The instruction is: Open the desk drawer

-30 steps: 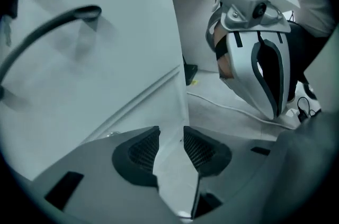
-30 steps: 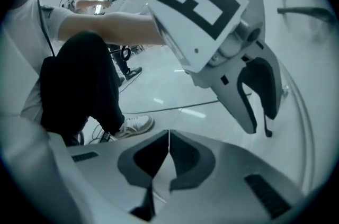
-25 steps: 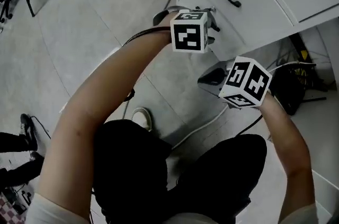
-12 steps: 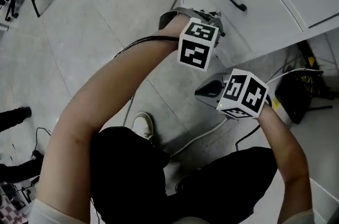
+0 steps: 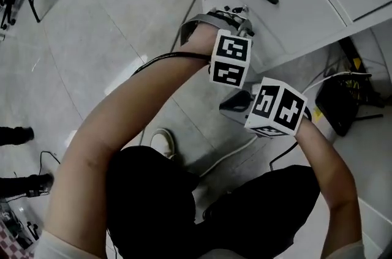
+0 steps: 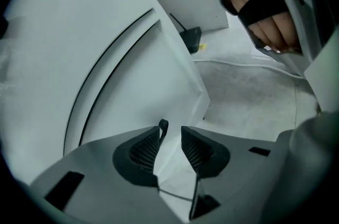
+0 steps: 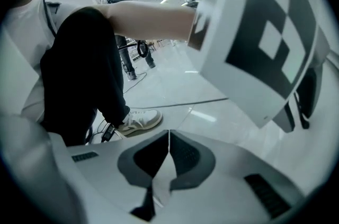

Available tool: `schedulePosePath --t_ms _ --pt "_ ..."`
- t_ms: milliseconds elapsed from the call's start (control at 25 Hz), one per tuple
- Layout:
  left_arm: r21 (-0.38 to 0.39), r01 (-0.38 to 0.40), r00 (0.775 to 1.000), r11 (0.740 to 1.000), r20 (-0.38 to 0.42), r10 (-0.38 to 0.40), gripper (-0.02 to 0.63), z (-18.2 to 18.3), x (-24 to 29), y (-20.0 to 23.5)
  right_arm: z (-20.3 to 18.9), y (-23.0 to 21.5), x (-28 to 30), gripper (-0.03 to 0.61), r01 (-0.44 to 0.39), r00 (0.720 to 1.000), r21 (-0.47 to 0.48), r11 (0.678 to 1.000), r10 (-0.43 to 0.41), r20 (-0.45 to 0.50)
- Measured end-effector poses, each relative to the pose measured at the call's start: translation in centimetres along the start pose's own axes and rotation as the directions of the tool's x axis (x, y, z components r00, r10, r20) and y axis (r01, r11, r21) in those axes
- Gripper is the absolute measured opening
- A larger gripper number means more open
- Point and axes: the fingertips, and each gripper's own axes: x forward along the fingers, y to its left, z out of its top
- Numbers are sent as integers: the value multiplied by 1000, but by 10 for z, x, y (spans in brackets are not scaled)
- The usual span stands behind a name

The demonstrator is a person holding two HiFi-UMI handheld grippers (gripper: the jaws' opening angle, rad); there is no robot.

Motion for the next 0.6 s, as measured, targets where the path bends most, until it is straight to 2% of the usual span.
schedulePosePath --t_ms 160,320,440,600 --pt "-48 -21 999 999 -39 19 117 -5 3 3 -7 5 -1 17 -1 1000 2 1000 1 -11" --pt "-34 -34 996 999 -80 31 117 -8 8 5 -12 9 -4 16 1 1000 2 1000 -1 -15" --pt "39 -44 993 998 -106 48 117 -10 10 5 -14 14 -5 17 -1 1000 -6 1000 1 -19" --pt "173 -51 988 984 -137 75 117 -11 14 -1 -15 19 -7 16 -3 1000 -18 1000 3 -23"
